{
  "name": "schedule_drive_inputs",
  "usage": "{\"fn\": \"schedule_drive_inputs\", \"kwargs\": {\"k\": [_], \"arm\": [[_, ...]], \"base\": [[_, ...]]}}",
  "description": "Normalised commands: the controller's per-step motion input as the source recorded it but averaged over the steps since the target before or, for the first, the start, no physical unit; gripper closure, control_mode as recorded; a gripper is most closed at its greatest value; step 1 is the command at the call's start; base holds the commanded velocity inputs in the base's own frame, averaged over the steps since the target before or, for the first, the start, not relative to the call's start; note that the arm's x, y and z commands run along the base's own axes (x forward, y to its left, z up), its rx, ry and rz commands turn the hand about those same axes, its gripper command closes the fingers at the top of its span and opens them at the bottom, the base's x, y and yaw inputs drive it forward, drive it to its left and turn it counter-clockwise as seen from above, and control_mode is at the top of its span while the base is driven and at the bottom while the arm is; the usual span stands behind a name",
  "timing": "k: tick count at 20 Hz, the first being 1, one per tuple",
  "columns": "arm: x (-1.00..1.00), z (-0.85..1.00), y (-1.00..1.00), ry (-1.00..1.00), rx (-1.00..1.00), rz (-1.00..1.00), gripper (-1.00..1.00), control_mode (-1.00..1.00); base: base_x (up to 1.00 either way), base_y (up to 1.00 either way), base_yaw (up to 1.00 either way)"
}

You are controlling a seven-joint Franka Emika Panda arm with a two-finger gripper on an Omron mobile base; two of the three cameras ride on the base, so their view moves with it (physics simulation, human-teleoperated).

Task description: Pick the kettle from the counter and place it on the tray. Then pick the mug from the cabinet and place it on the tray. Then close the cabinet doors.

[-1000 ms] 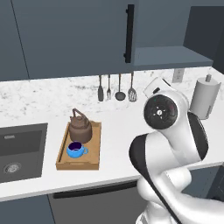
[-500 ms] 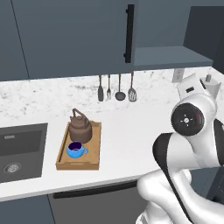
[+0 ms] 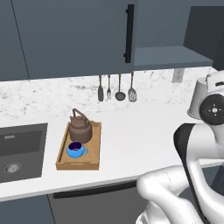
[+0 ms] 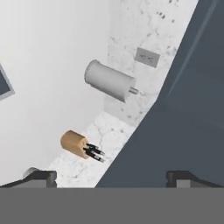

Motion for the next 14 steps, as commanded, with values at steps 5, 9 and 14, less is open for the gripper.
{"fn": "schedule_drive_inputs", "kwargs": {"k": [5, 9, 14], "arm": [[-0.33, 0.00, -0.45, -0.12, 0.02, -0.18, -1.00, -1.00], [-0.42, 0.04, -0.48, -0.08, 0.00, -0.12, -1.00, -1.00], [-0.45, 0.10, -0.51, -0.08, 0.00, -0.08, -1.00, -1.00]], "base": [[0.00, 0.00, 0.00], [0.00, 0.00, 0.00], [0.00, 0.00, 0.00]]}}
